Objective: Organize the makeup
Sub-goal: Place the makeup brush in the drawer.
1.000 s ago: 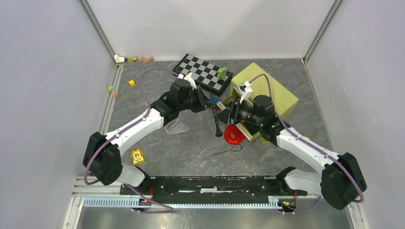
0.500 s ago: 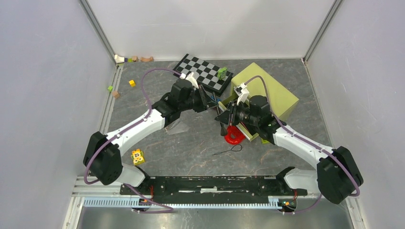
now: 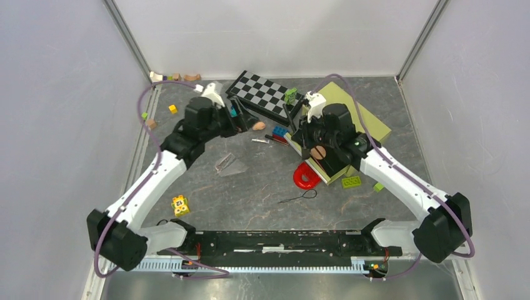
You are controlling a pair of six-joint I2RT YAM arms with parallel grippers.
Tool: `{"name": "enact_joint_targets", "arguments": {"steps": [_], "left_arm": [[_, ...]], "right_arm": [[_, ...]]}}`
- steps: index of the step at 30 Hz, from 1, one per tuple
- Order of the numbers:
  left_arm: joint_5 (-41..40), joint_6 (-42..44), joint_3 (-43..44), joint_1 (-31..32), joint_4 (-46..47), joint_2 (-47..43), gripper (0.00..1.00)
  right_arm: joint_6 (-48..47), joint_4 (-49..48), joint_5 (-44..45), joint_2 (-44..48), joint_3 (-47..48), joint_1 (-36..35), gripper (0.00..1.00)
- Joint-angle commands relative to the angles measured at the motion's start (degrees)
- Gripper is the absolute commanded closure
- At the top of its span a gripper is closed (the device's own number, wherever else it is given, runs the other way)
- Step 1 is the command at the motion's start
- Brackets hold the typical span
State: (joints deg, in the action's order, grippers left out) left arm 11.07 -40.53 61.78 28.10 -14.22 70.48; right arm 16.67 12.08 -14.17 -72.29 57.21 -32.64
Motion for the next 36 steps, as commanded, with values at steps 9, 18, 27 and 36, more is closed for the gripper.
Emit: {"name": "enact_joint_targets", "arguments": {"steps": [9,18,27,36], "left_arm": [[-19.5,19.9,-0.5,-4.5,-16.8,-9.0,0.09],[-22.6,22.6,-4.7,-4.8,-15.4,-9.1,0.05],[-23.4,23.0,-6.9,-5.1,-14.2,-8.0,0.04],[-23.3,23.5,-7.0,-5.5,-14.1,-8.0,0.04]], "right_arm": [[-23.0,20.5,28.3,-8.1,5.5,-0.2,0.84],[-25.5,17.1,29.4,-13.5,4.1,-0.2,0.84],[-27.0,14.2,30.3,-18.4,3.8,-0.2,0.83],[-27.4,13.3,28.9,-23.3,3.6,-0.2,0.8]]}}
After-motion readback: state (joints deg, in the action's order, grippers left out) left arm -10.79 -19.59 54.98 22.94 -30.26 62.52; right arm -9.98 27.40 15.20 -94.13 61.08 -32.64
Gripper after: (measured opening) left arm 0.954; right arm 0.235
